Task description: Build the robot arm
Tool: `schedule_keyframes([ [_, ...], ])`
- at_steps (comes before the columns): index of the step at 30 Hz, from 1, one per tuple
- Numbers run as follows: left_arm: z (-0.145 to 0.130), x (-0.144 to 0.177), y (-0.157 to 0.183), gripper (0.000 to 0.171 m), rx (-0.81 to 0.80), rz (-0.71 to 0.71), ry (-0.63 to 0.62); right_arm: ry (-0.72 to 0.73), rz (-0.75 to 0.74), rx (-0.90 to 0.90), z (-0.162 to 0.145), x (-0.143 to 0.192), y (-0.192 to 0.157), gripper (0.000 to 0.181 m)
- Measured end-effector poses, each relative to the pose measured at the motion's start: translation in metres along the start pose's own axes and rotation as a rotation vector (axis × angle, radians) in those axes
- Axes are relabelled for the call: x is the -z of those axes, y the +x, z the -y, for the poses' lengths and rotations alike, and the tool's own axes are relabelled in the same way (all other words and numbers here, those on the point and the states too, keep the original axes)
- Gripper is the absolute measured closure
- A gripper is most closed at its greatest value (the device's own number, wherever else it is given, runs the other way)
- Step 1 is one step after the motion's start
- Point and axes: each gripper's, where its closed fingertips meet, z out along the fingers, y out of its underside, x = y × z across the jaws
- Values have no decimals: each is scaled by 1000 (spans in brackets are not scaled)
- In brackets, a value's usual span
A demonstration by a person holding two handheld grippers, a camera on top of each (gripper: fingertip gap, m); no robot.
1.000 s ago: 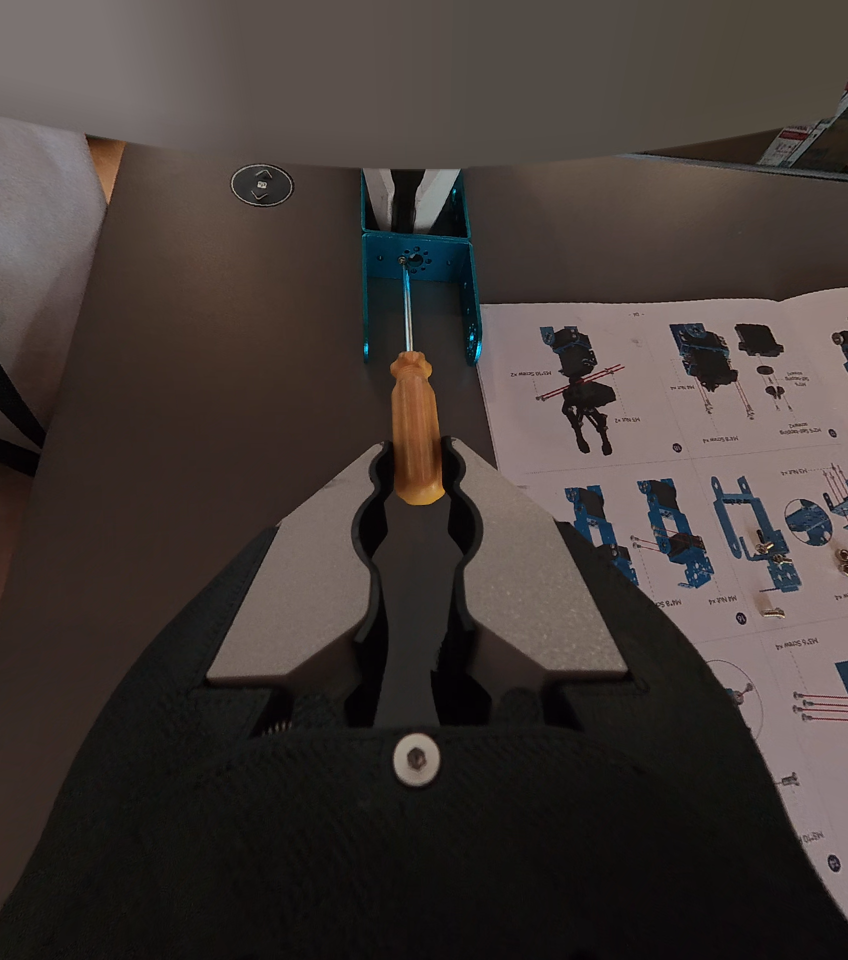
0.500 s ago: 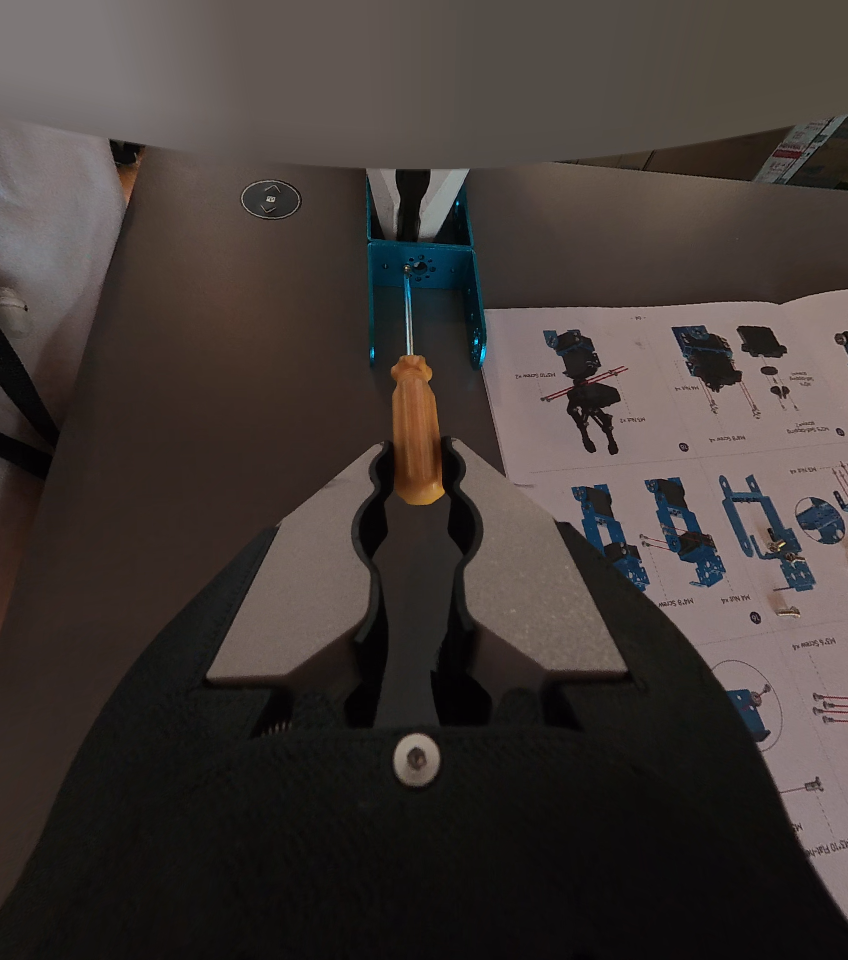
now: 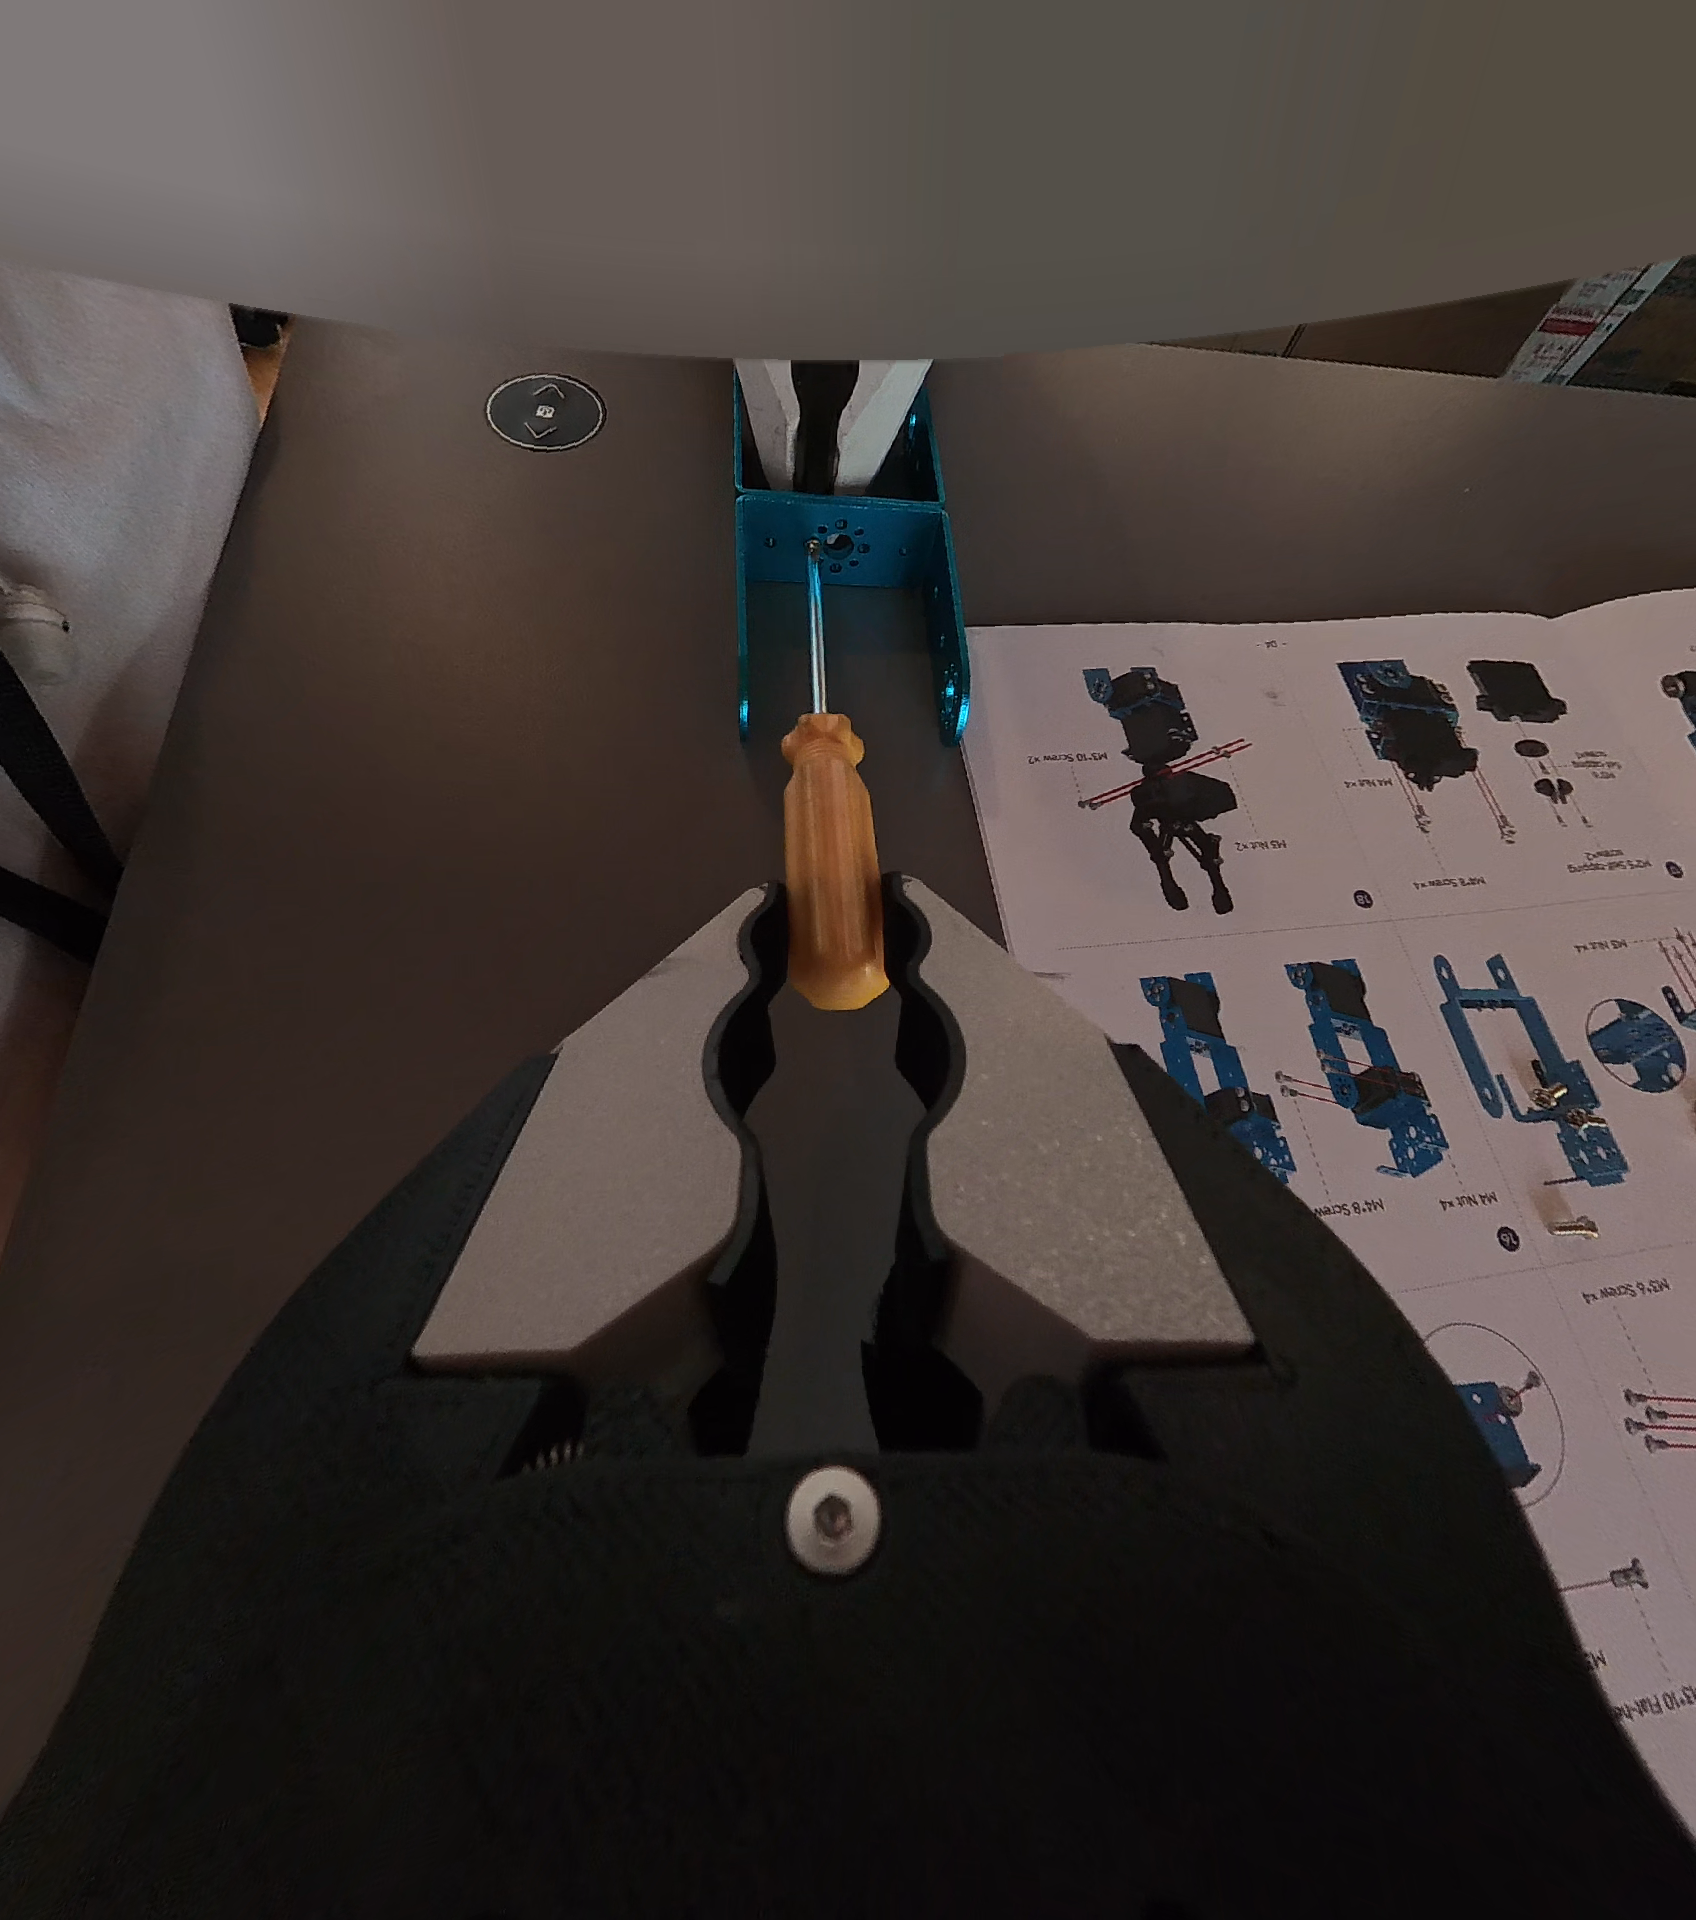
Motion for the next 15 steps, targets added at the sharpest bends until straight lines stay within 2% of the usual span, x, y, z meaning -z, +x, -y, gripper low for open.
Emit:
schedule_keyframes([
  [15, 0, 0, 0, 167, 1, -2, 0, 27, 8, -9, 3, 1, -1, 163],
])
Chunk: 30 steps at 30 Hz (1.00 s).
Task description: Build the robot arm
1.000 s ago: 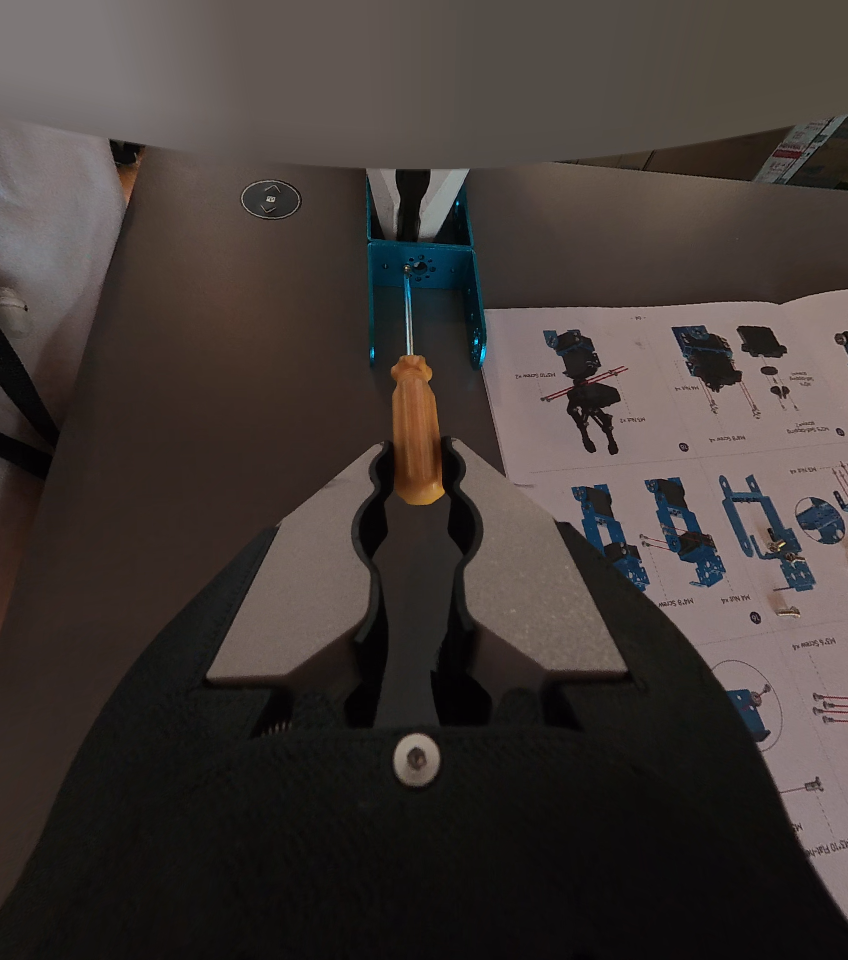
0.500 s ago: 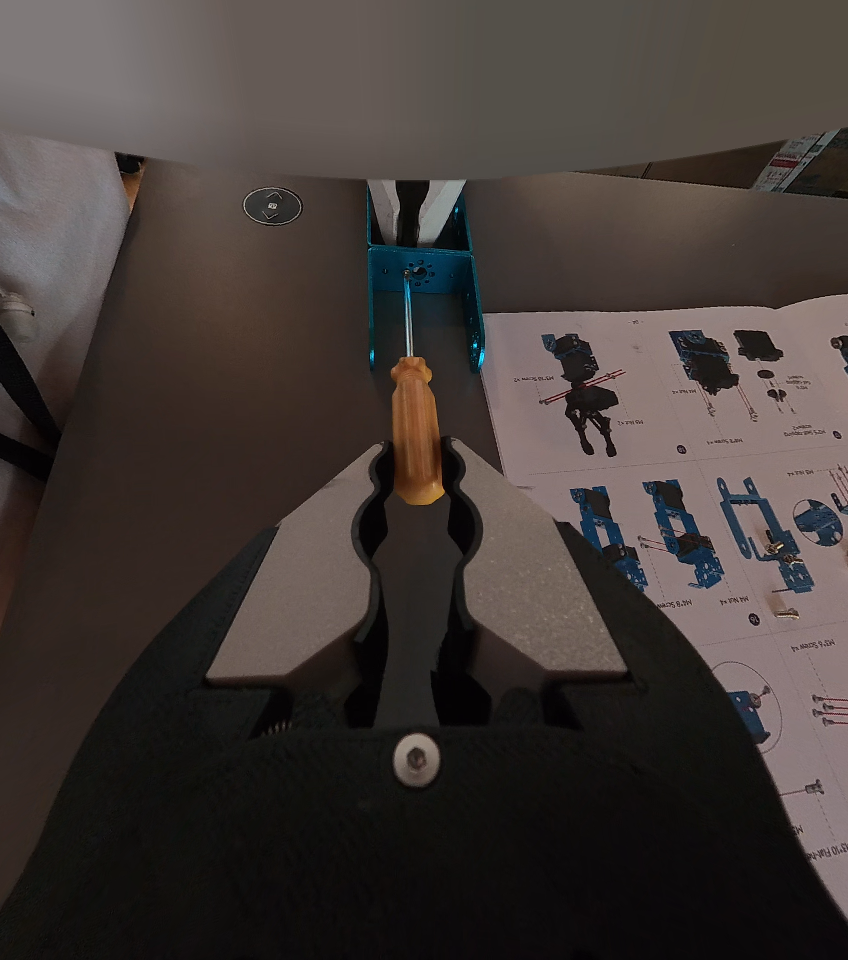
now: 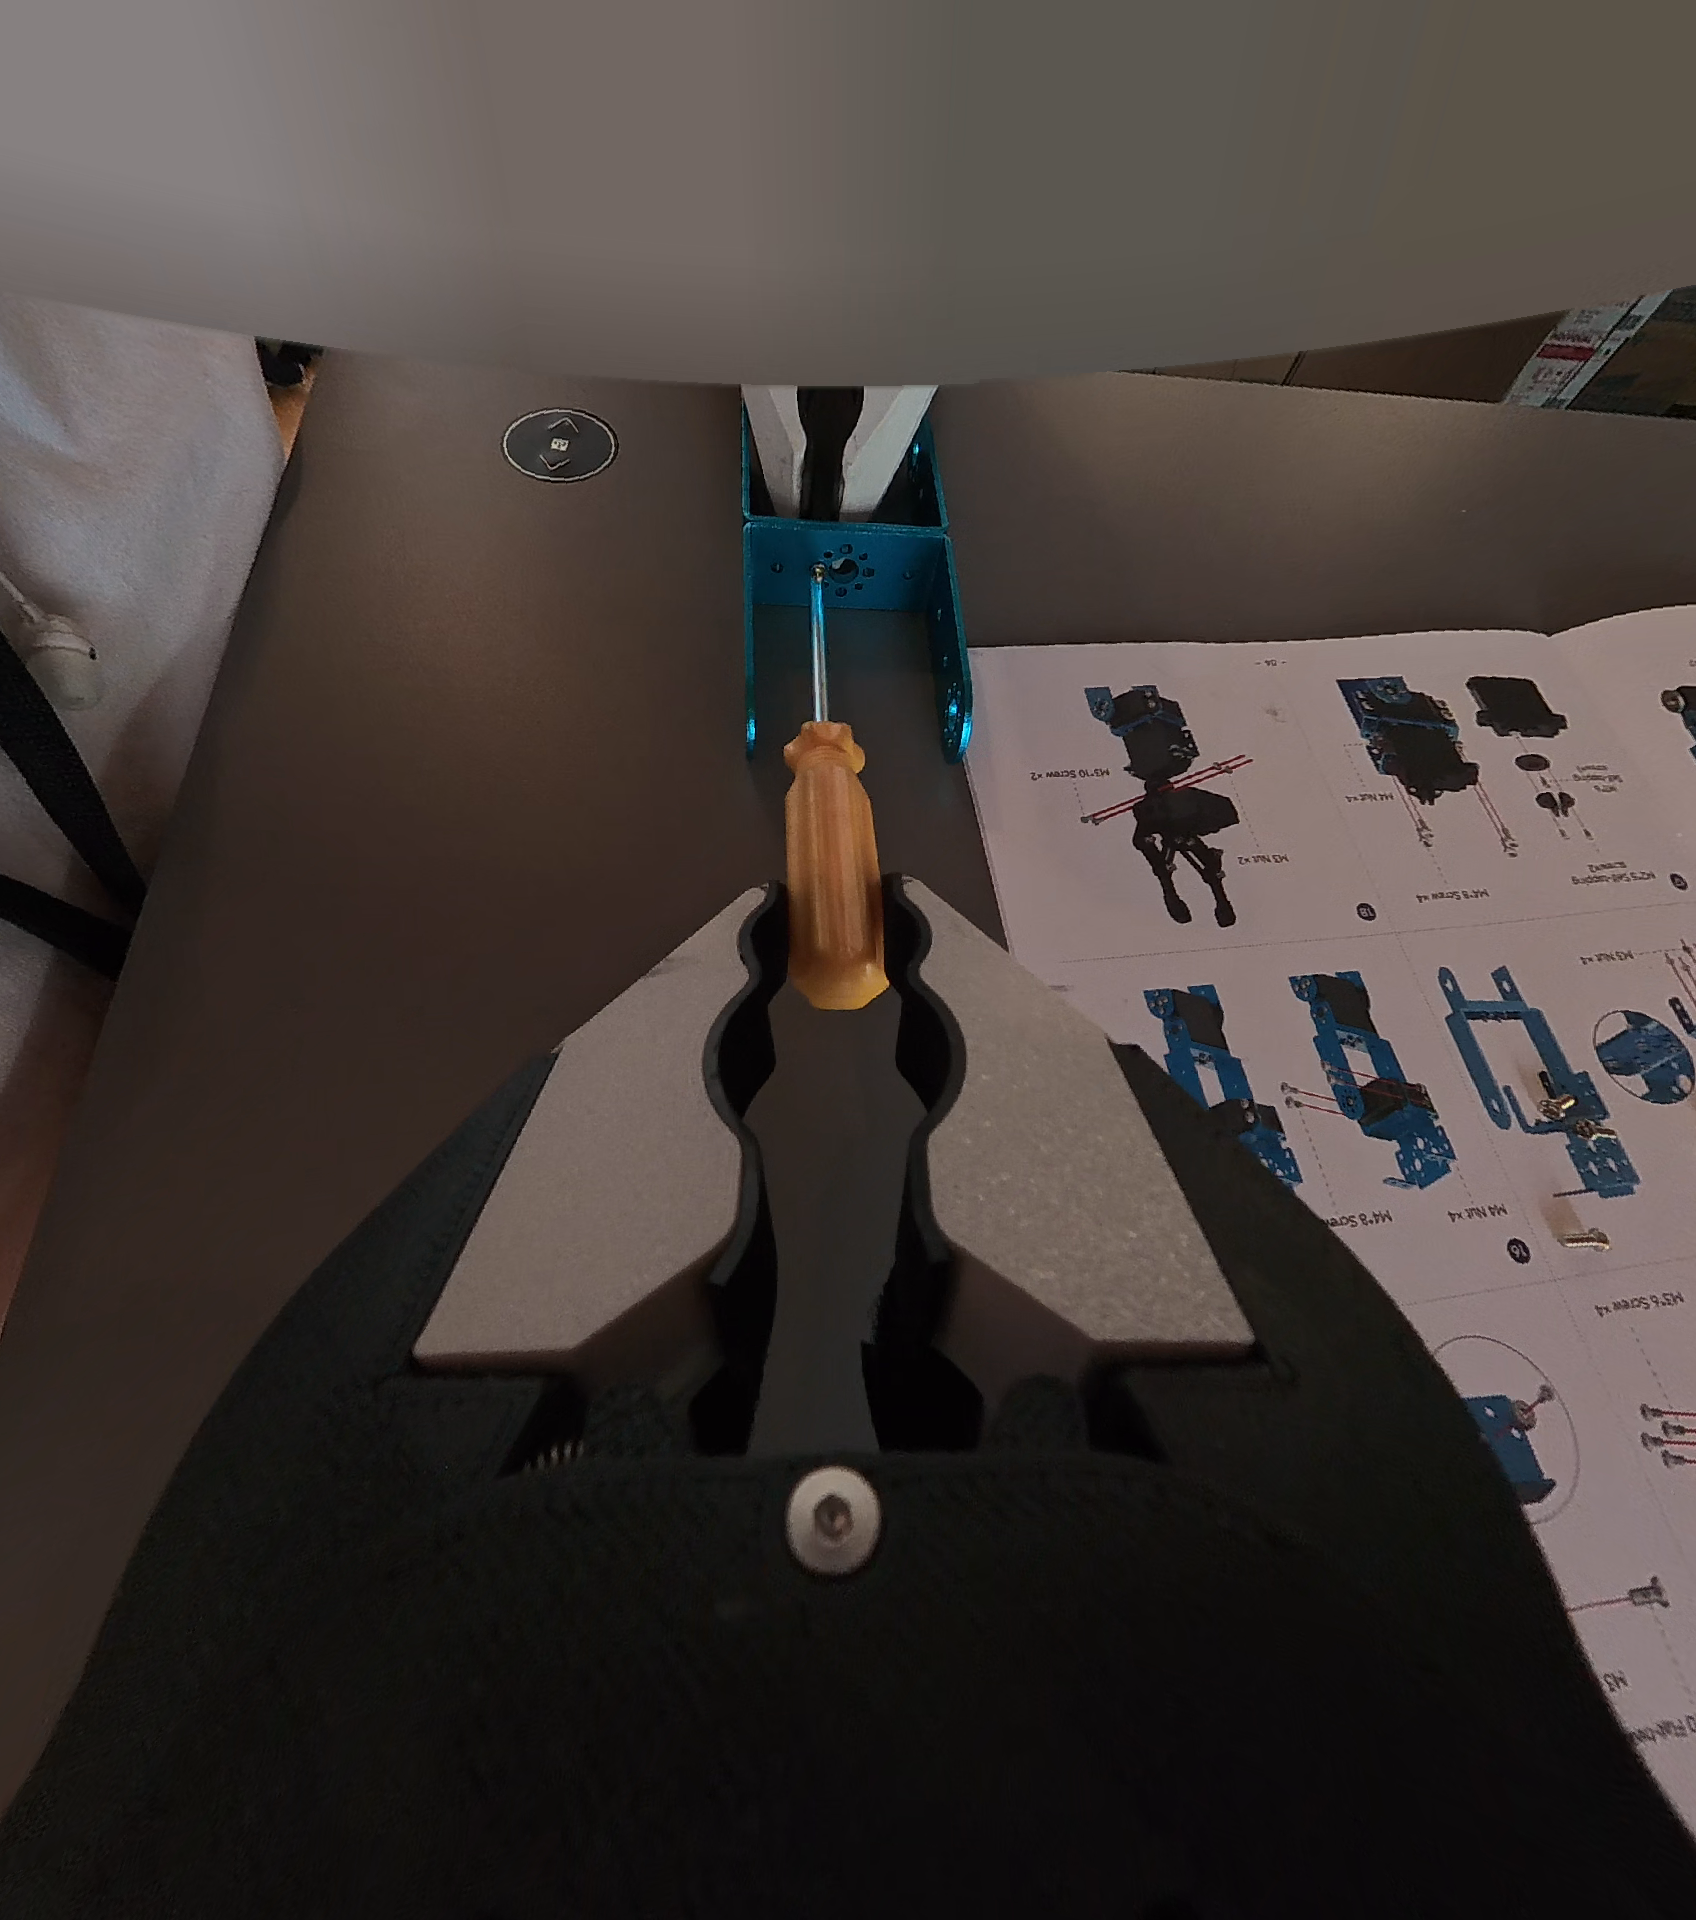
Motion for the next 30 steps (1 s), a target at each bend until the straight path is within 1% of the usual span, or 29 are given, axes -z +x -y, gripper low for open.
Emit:
schedule_keyframes([
  [23, 0, 0, 0, 167, -2, 0, 0, 37, 7, -19, 3, -1, 1, 164],
  [30, -1, -1, -1, 167, 2, -3, -1, 14, 56, -129, -9, -5, 3, 163],
])
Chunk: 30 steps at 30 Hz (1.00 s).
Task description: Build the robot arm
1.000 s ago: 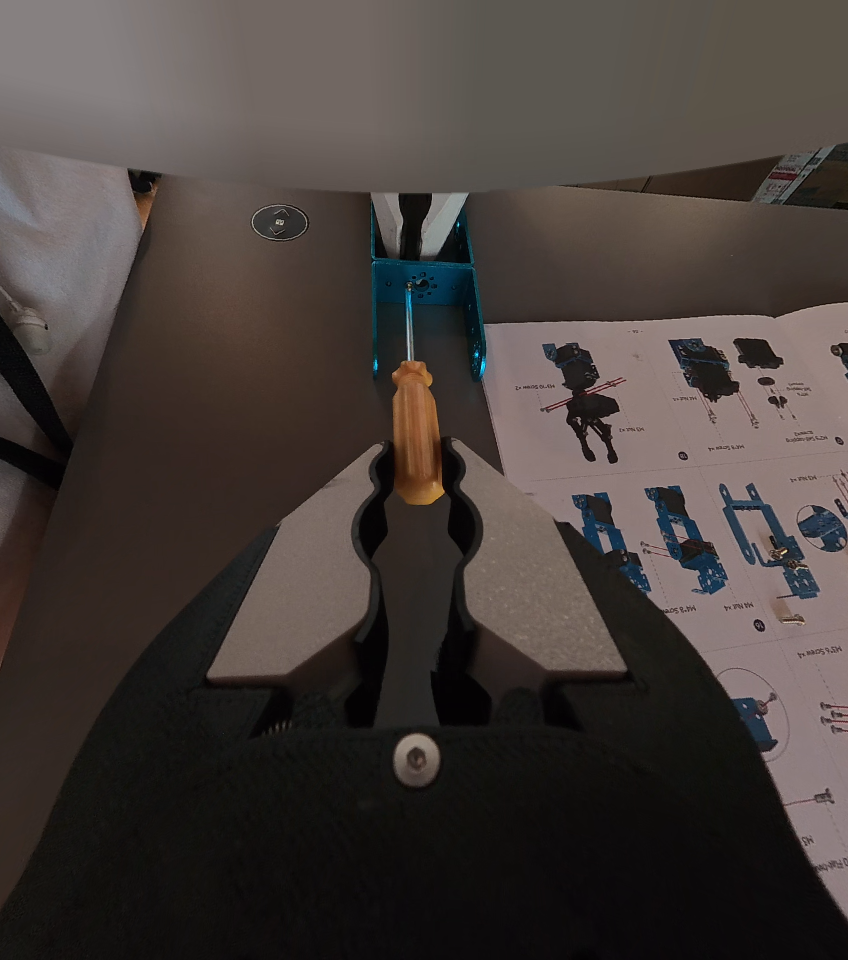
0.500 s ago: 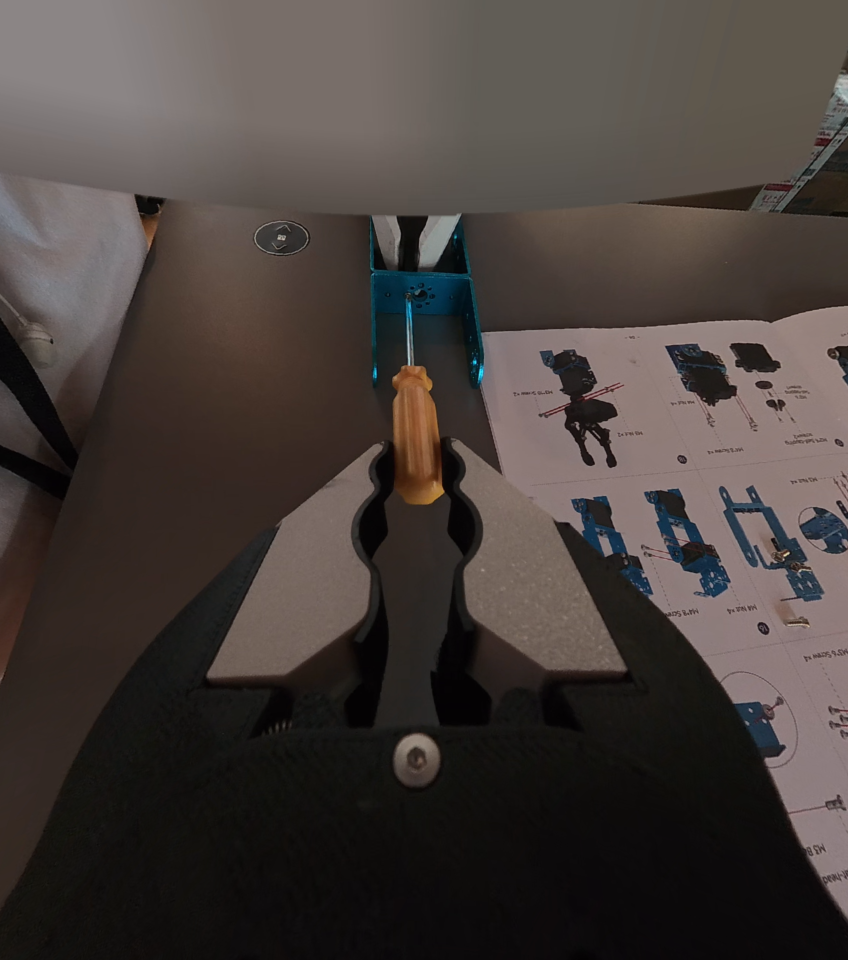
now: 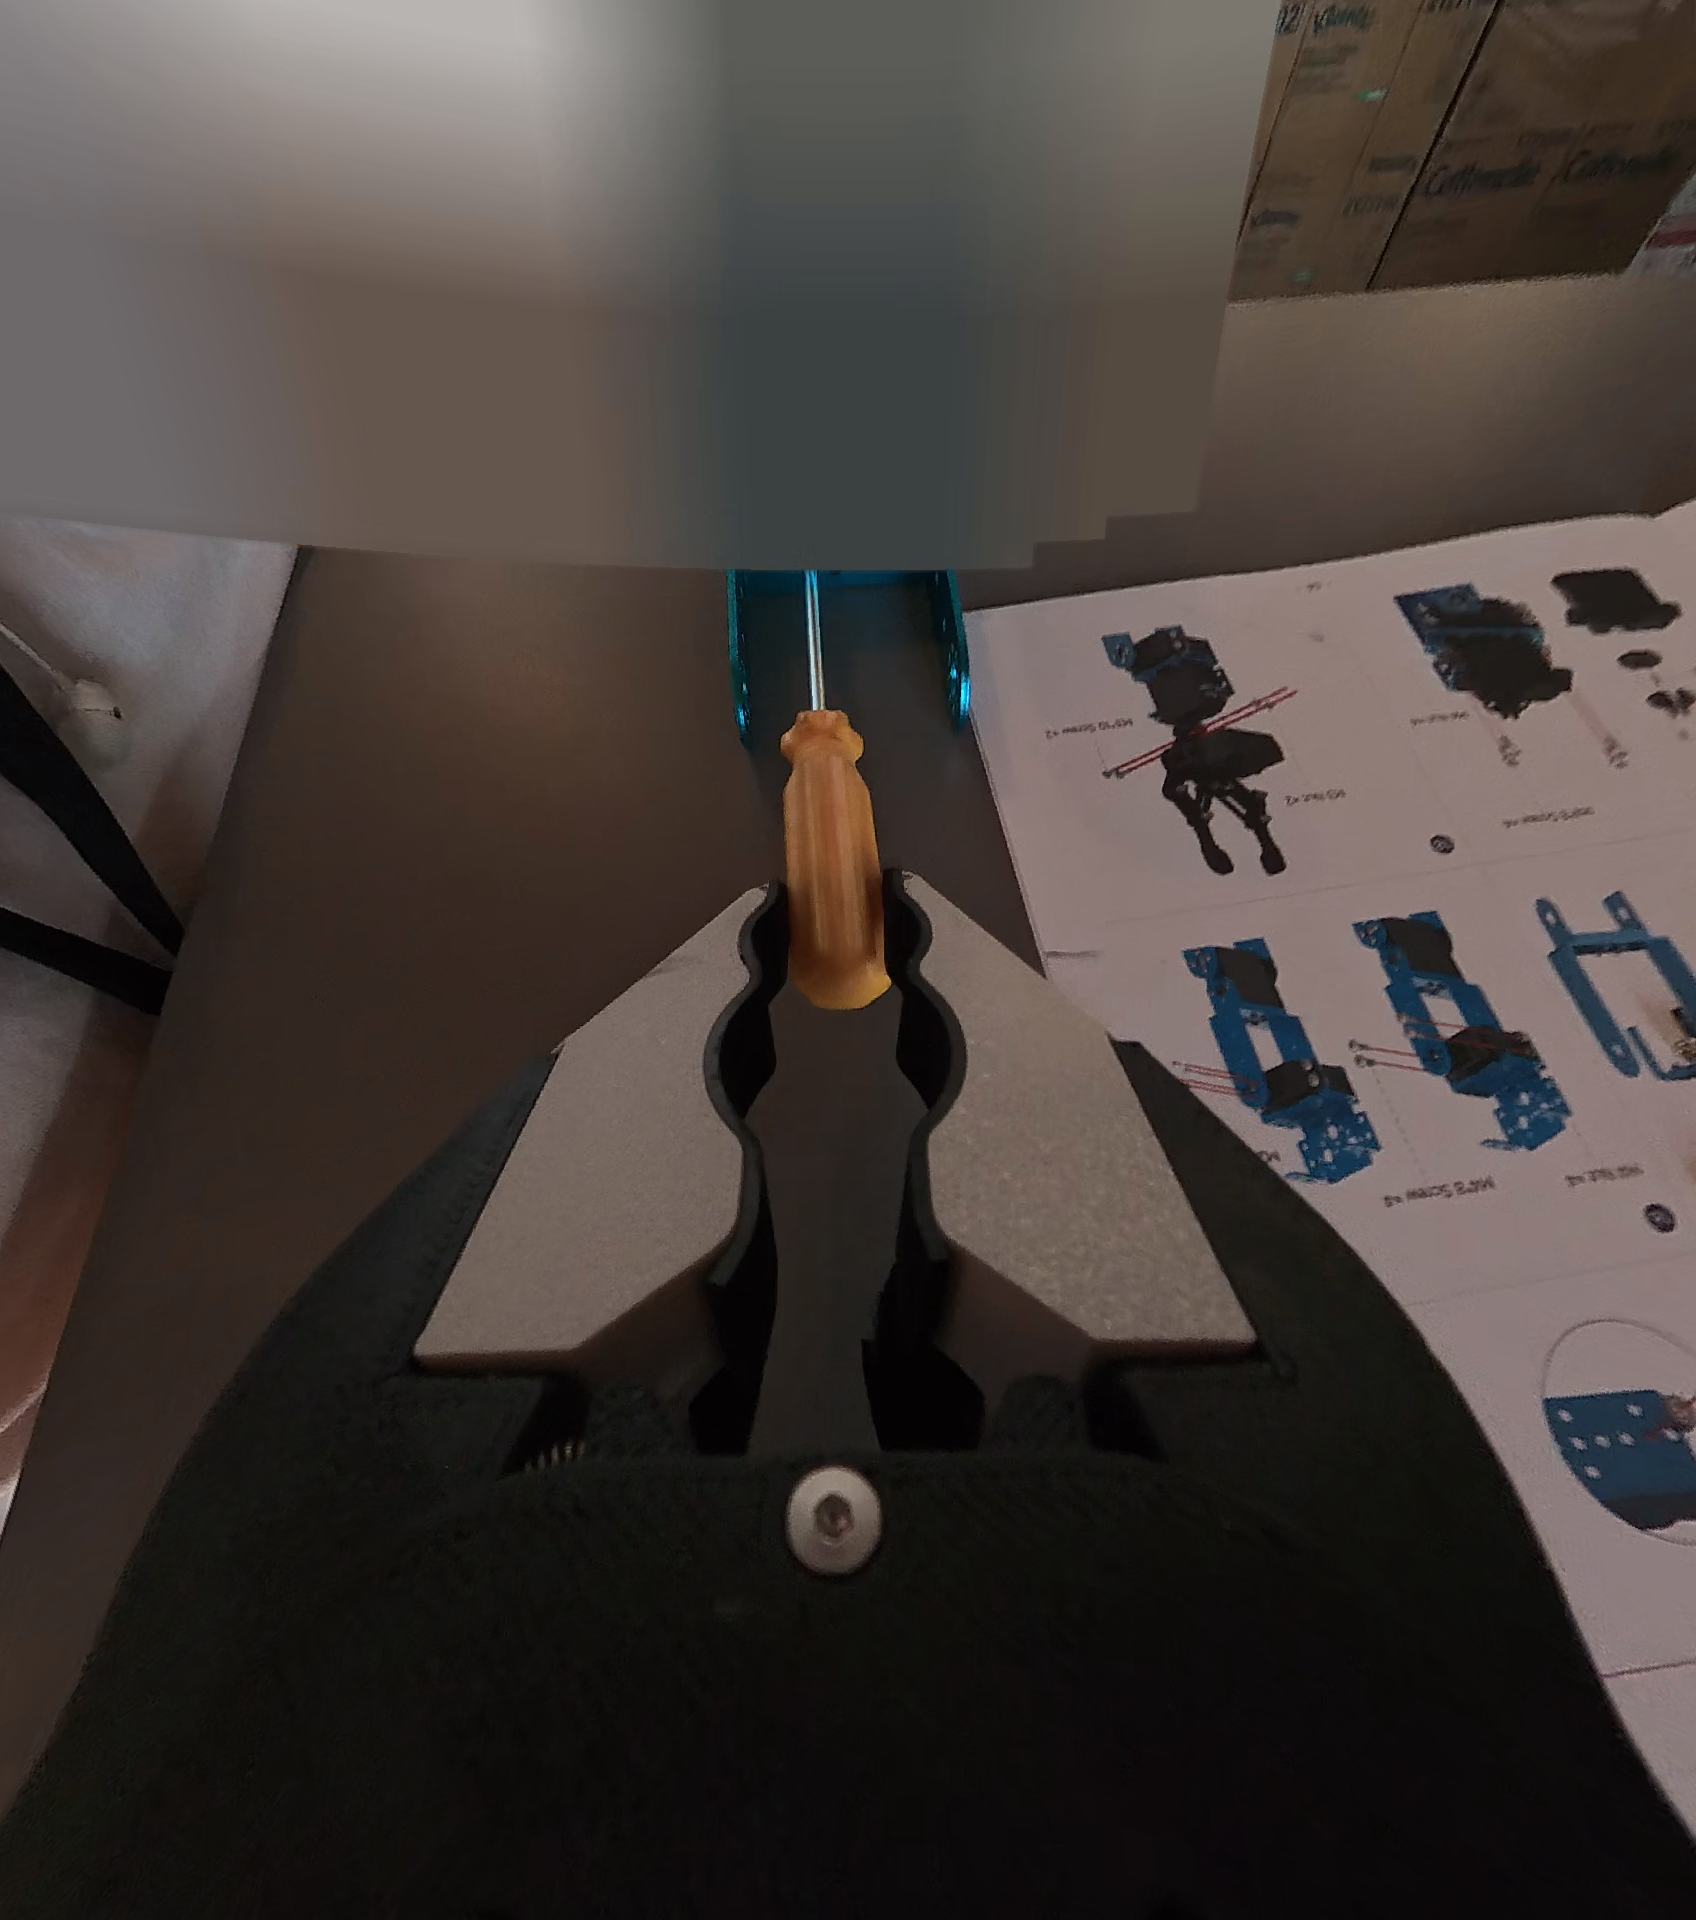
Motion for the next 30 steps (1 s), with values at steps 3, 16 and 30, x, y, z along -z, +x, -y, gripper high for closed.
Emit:
schedule_keyframes([
  [3, 0, 0, 0, 167, -5, 4, -1, -2, 29, -61, -4, -2, 1, 163],
  [16, -1, -2, 0, 167, -18, 9, -8, -17, 281, -603, -6, -3, 0, 164],
  [30, -1, -2, 0, 167, -47, 30, -5, -21, 347, -711, -8, -5, -2, 163],
])
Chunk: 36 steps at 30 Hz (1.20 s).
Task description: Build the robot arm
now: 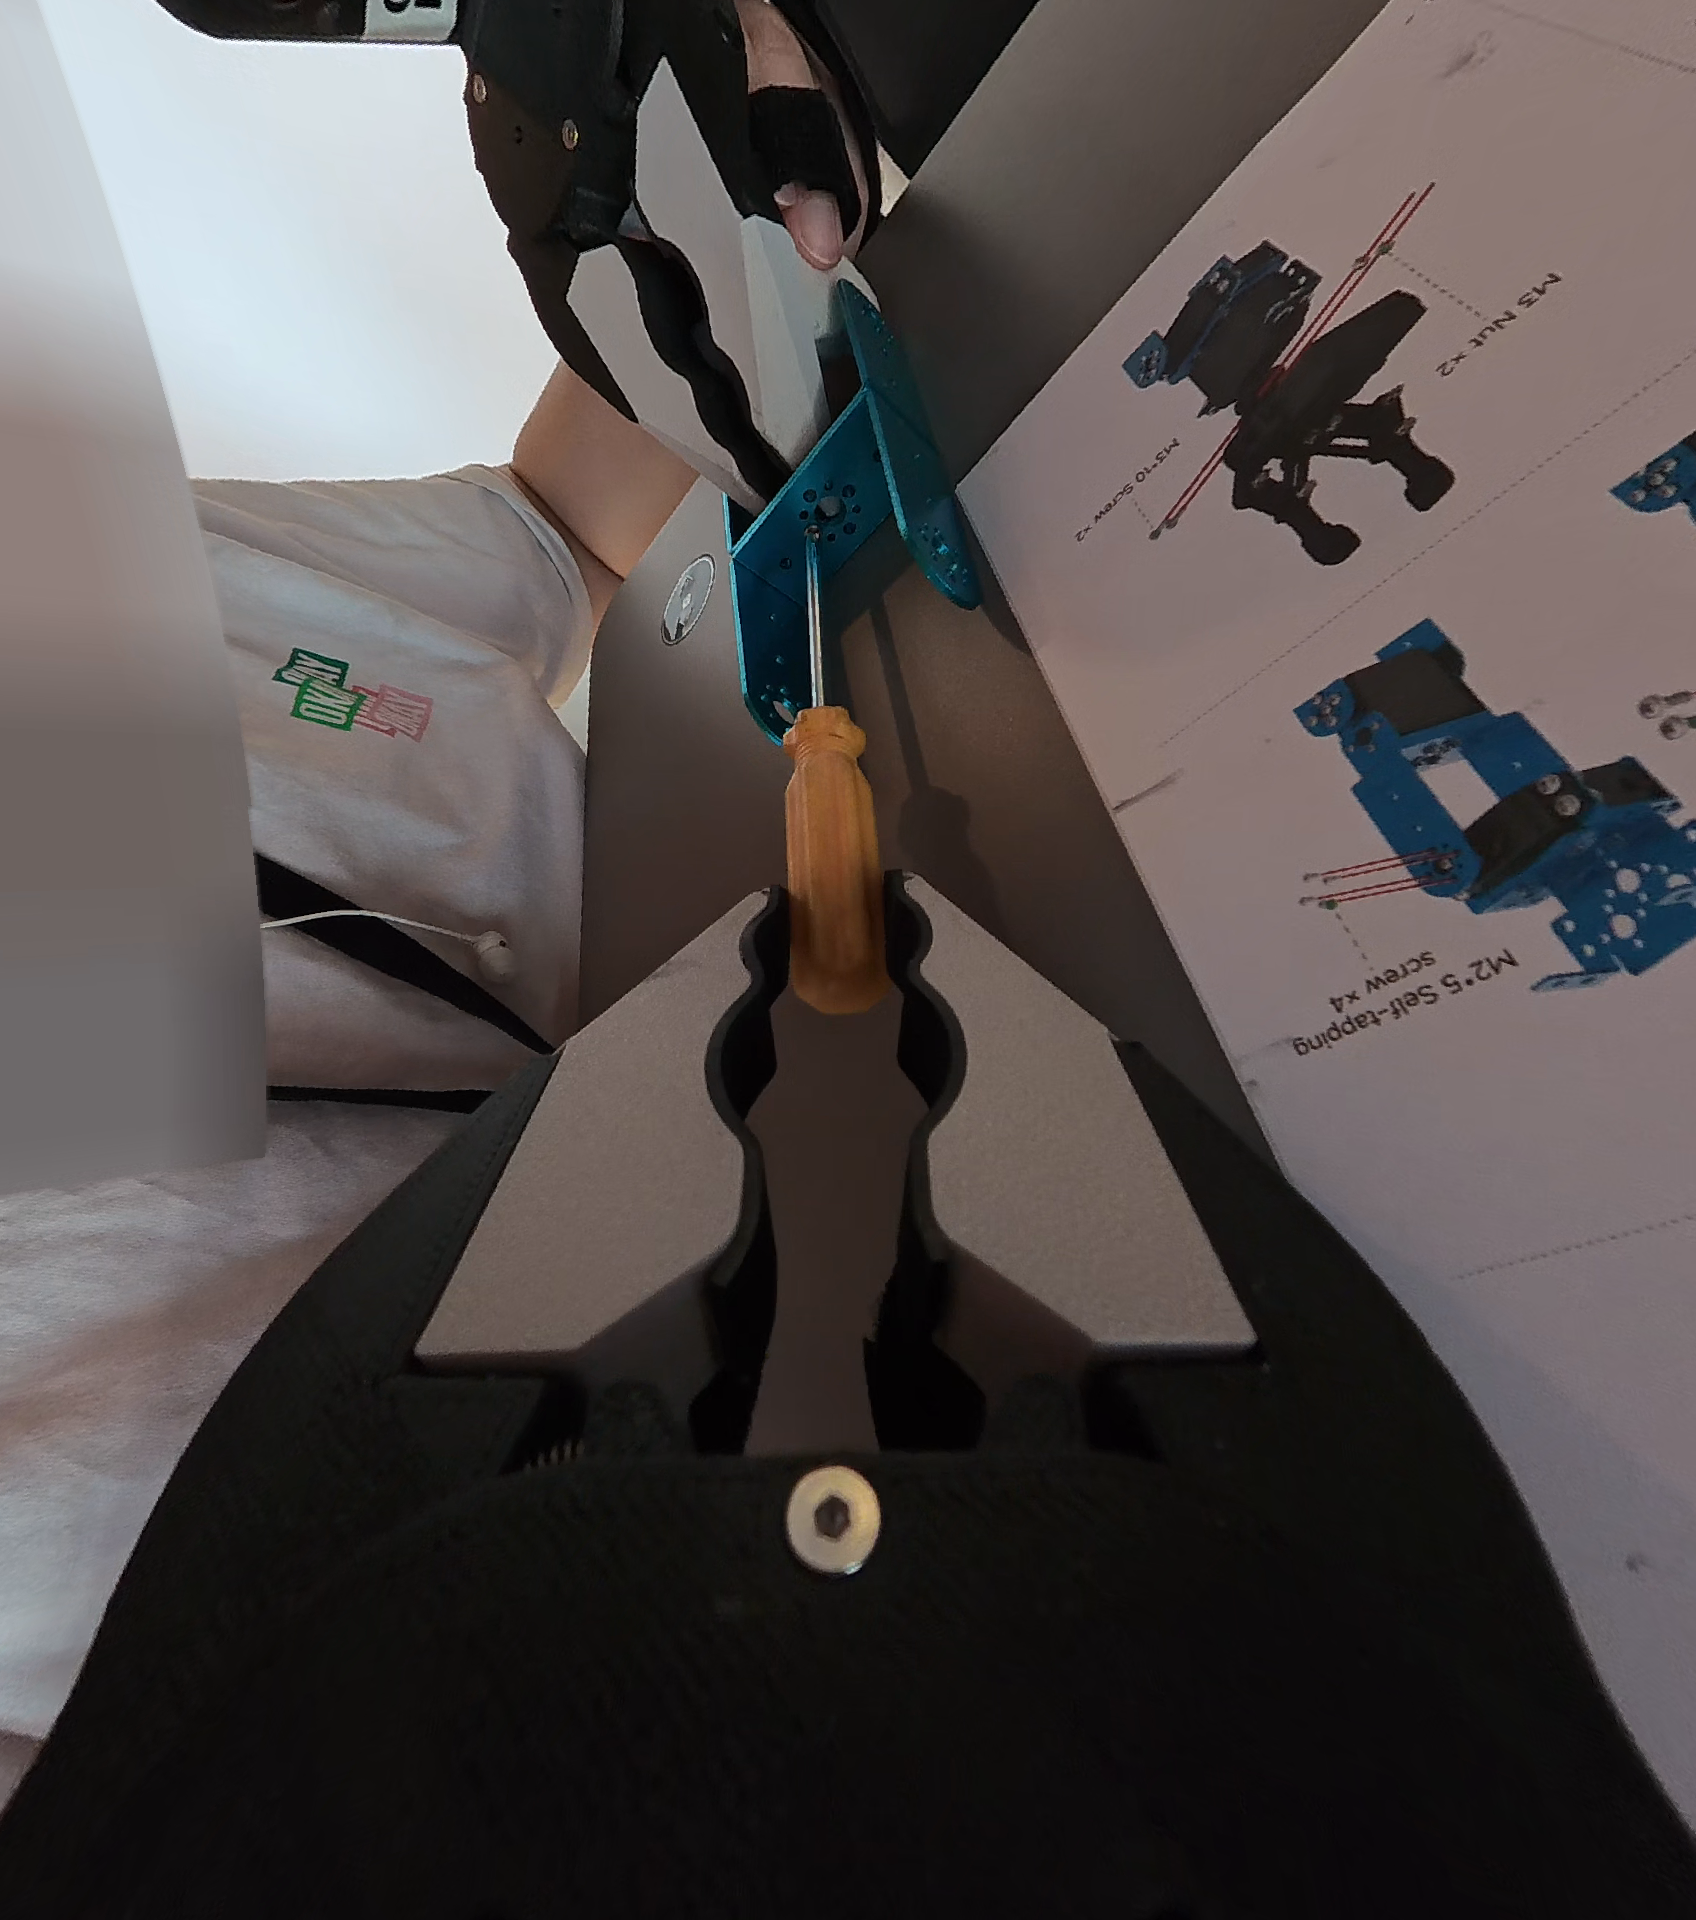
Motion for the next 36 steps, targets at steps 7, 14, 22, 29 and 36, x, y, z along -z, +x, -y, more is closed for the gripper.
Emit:
schedule_keyframes([
  [7, 0, 0, 0, 168, 1, 10, -1, -4, -4, 10, -1, 0, 0, 164],
  [14, -2, -2, 0, 171, -32, 28, -21, -22, -3, -27, -3, 0, 2, 164],
  [22, 0, 2, -6, 167, 22, 37, 13, -35, 6, -24, -2, -1, 3, 164],
  [29, 0, 5, -6, 168, 39, 27, 36, -42, 4, -14, -2, 0, 3, 164],
  [36, 4, 5, -4, 168, 38, 5, 46, -41, 2, -7, -2, 0, 3, 164],
])
